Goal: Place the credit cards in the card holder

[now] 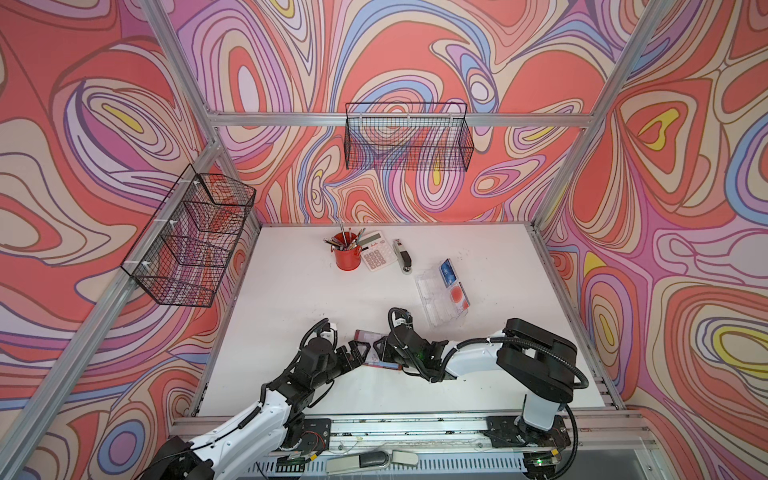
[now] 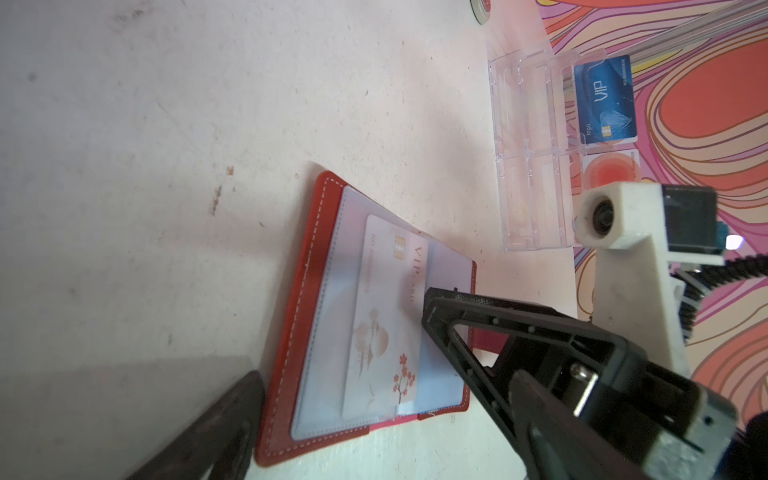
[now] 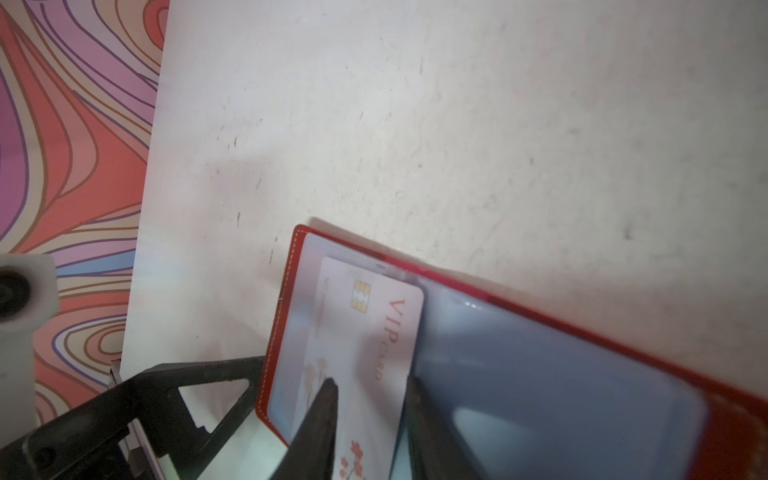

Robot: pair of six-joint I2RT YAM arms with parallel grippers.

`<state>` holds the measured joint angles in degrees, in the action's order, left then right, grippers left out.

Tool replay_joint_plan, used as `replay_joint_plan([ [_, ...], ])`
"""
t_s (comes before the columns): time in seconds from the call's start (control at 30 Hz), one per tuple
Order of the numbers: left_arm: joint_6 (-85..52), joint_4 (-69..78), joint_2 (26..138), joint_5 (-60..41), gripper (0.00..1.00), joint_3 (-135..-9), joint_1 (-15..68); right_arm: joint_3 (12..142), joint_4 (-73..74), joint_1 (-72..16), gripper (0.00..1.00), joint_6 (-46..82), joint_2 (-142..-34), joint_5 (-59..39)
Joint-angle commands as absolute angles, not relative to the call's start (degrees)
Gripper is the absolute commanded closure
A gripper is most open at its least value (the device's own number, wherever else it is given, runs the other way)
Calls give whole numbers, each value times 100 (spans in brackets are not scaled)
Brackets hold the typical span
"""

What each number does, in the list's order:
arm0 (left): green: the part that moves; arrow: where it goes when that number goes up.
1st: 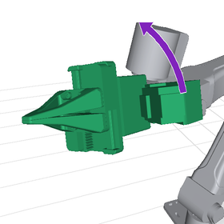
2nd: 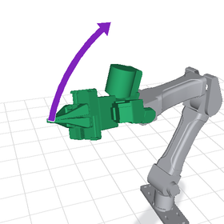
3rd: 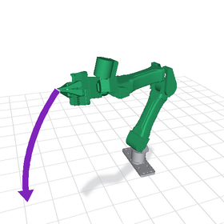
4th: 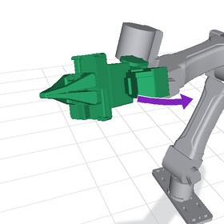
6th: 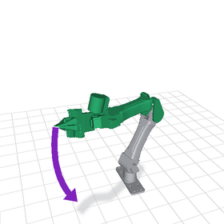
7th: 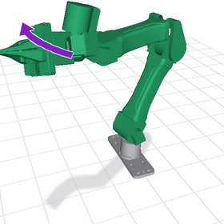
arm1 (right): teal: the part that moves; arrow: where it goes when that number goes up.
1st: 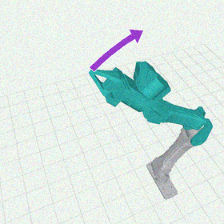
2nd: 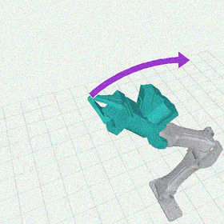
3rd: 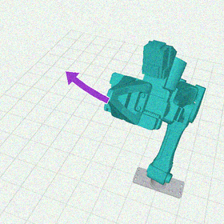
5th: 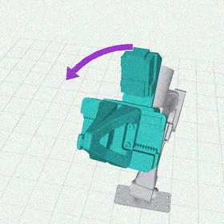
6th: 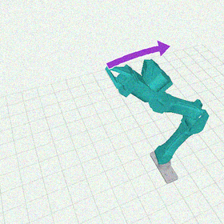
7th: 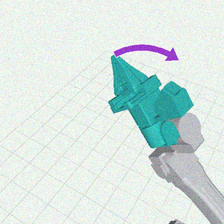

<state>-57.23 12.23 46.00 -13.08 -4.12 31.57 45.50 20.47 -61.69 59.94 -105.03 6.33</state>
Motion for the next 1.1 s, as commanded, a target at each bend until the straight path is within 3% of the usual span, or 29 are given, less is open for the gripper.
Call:
replay_joint_plan([
  [0.0, -5722, 554, 4794, -1446, 5, -278, 3190, 4674, 2026, -6241, 70, 6106, -10737, 521],
  [0.77, -5690, -160, 4167, -1322, 4, -314, 3199, 4977, 2323, -6434, 71, 6041, -10906, 545],
  [0.9, -5400, -1216, 3727, -845, 2, -874, 3199, 4915, 1789, -6425, 68, 5640, -10265, 934],
  [1.07, -4893, -2651, 3461, 490, 0, -1947, 3182, 5116, 570, -6425, 63, 5160, -9440, 1580],
])
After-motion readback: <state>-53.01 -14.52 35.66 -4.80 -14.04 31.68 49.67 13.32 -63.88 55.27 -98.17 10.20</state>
